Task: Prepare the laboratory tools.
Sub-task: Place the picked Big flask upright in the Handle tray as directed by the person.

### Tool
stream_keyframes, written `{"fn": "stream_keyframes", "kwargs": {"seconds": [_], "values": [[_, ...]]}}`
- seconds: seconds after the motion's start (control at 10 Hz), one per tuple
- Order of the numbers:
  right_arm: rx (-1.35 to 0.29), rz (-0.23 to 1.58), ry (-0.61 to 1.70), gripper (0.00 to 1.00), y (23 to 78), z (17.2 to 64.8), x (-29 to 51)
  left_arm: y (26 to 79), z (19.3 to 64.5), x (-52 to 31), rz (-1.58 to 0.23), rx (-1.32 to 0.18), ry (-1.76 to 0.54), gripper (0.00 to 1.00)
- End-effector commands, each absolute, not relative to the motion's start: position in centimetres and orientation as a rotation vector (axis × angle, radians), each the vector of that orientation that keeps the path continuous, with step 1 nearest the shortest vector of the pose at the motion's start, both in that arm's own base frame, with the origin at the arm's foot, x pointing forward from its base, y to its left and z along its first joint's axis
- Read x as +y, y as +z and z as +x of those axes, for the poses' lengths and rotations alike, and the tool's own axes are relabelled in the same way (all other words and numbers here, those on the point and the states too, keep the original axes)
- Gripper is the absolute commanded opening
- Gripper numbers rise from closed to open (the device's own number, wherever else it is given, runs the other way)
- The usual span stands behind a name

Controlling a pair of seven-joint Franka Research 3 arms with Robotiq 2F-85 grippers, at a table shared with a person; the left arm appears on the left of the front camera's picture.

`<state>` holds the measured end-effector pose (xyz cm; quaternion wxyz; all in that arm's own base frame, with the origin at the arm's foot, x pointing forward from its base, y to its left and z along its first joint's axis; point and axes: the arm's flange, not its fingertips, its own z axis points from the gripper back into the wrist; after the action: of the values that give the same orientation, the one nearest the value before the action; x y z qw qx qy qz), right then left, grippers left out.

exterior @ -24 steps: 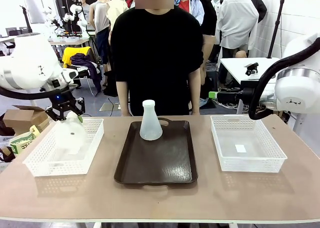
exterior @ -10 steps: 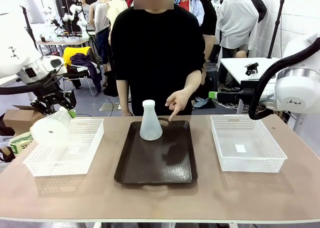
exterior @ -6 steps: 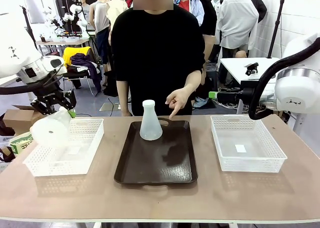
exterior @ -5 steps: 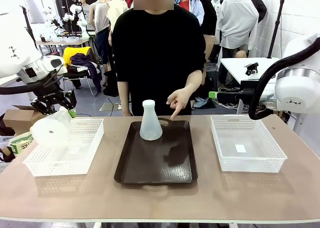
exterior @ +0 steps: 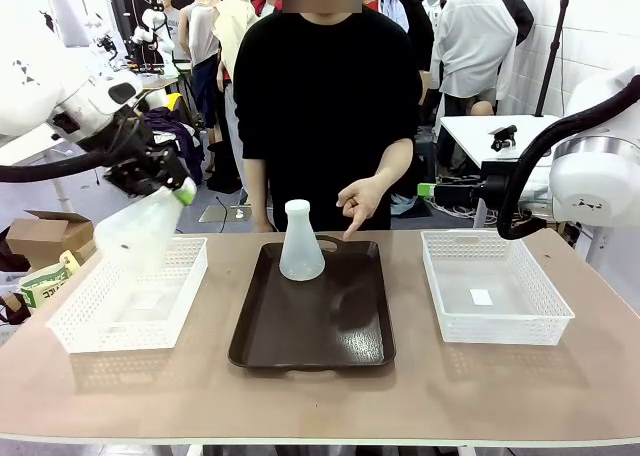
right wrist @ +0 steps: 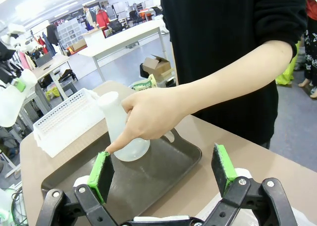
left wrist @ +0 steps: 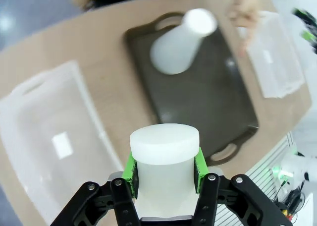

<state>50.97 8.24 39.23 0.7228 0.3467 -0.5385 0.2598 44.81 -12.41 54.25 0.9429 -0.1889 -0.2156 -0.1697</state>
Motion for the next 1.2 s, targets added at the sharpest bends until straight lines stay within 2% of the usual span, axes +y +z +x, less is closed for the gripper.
{"fn": "stream_keyframes", "kwargs": {"seconds": [0.0, 0.1, 0.3, 0.5, 0.6, 0.7, 0.8, 1.0, 1.1], "values": [[-1.185, 0.754, 0.569, 1.00, 39.2, 50.9, 8.3, 52.3, 44.7, -13.8, -0.537, -0.493, -0.541, 0.00], [-1.185, 0.754, 0.569, 1.00, 39.2, 50.9, 8.3, 52.4, 44.8, -15.2, -0.596, -0.555, -0.630, 0.00], [-1.185, 0.754, 0.569, 1.00, 39.2, 50.9, 8.3, 52.3, 44.4, -17.5, -0.659, -0.791, -0.864, 0.00], [-1.185, 0.754, 0.569, 1.00, 39.2, 50.9, 8.3, 51.4, 45.2, -19.0, -0.775, -0.854, -0.872, 0.00], [-1.185, 0.754, 0.569, 1.00, 39.2, 50.9, 8.3, 50.9, 45.4, -19.3, -0.818, -0.851, -0.822, 0.00], [-1.185, 0.754, 0.569, 1.00, 39.2, 50.9, 8.3, 50.9, 45.8, -18.3, -0.788, -0.662, -0.642, 0.00], [-1.185, 0.754, 0.569, 1.00, 39.2, 50.9, 8.3, 52.9, 44.0, -19.7, -0.720, -0.860, -0.848, 0.00], [-1.185, 0.754, 0.569, 1.00, 39.2, 50.9, 8.3, 52.9, 44.0, -19.7, -0.720, -0.860, -0.848, 0.00], [-1.185, 0.754, 0.569, 1.00, 39.2, 50.9, 8.3, 51.6, 44.8, -19.3, -0.744, -0.807, -0.796, 0.00]]}}
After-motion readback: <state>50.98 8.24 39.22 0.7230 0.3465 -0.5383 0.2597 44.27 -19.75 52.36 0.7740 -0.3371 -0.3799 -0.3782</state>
